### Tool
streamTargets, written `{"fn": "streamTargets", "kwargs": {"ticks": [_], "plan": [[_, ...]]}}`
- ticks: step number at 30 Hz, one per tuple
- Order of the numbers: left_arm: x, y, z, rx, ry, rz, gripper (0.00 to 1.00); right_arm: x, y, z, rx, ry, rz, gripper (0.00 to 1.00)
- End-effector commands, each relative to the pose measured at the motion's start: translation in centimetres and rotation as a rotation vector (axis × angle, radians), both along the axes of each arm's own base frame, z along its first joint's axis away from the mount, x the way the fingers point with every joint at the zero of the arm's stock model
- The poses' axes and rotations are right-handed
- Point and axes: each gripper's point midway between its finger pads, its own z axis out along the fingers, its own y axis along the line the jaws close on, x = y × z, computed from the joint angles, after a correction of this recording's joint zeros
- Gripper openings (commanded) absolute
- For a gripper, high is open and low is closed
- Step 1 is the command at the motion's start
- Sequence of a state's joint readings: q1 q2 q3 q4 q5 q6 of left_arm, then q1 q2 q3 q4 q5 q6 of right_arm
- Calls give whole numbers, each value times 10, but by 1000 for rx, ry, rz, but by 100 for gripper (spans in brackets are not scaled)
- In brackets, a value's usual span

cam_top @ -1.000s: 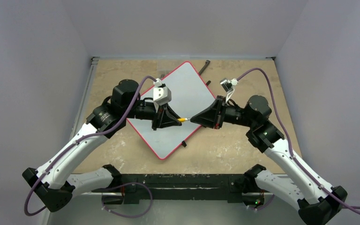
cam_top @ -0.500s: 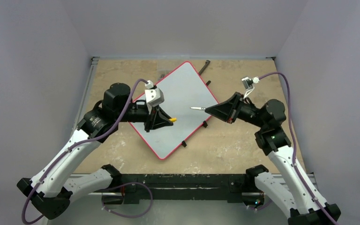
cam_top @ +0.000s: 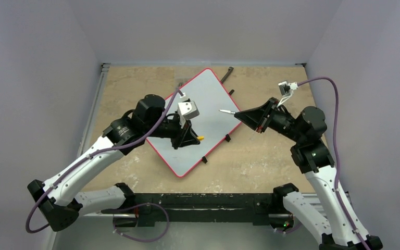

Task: Write a sentence on the whiteboard
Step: Place the pen cap at the center of the board.

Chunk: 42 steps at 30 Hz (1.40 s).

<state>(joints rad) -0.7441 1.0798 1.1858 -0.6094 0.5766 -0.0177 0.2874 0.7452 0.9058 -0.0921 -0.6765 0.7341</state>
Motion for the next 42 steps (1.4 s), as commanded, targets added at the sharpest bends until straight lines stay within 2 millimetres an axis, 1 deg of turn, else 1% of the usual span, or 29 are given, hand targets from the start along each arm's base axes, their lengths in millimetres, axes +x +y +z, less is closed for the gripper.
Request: {"fn": "streamTargets", "kwargs": {"ticks": [1, 4, 5, 8, 11, 13, 16, 22, 26, 28, 30, 33, 36, 38, 42], "plan": [[5, -17, 7, -48, -10, 75, 0, 17, -13, 7, -29, -40, -122, 0], [6, -30, -16, -60, 9, 102, 0, 22, -14, 11, -18, -48, -144, 0], [7, -35, -26, -51, 20, 111, 0, 25, -15, 11, -18, -48, -158, 0], [6, -52, -48, -34, 35, 122, 0, 29, -21, 19, -18, -64, -204, 0], [11, -71, -66, -36, 53, 147, 0, 35, -35, 27, -33, -74, -302, 0], [13, -85, -79, -23, 69, 146, 0, 37, -50, 32, -45, -88, -394, 0], [18, -108, -95, 3, 75, 158, 0, 35, -70, 36, -65, -105, -499, 0], [29, -159, -127, 29, 99, 170, 0, 30, -91, 38, -109, -114, -601, 0], [34, -184, -148, 60, 108, 168, 0, 24, -103, 44, -108, -138, -656, 0], [39, -191, -161, 78, 113, 187, 0, 23, -107, 45, -111, -144, -676, 0], [47, -194, -169, 81, 105, 221, 0, 21, -109, 46, -110, -150, -687, 0], [54, -200, -180, 79, 95, 241, 0, 21, -109, 45, -110, -152, -686, 0], [57, -208, -186, 79, 97, 240, 0, 22, -109, 43, -116, -147, -684, 0], [58, -210, -188, 75, 97, 247, 3, 23, -109, 42, -121, -146, -684, 0], [61, -211, -190, 81, 96, 257, 14, 24, -108, 40, -127, -144, -681, 0]]}}
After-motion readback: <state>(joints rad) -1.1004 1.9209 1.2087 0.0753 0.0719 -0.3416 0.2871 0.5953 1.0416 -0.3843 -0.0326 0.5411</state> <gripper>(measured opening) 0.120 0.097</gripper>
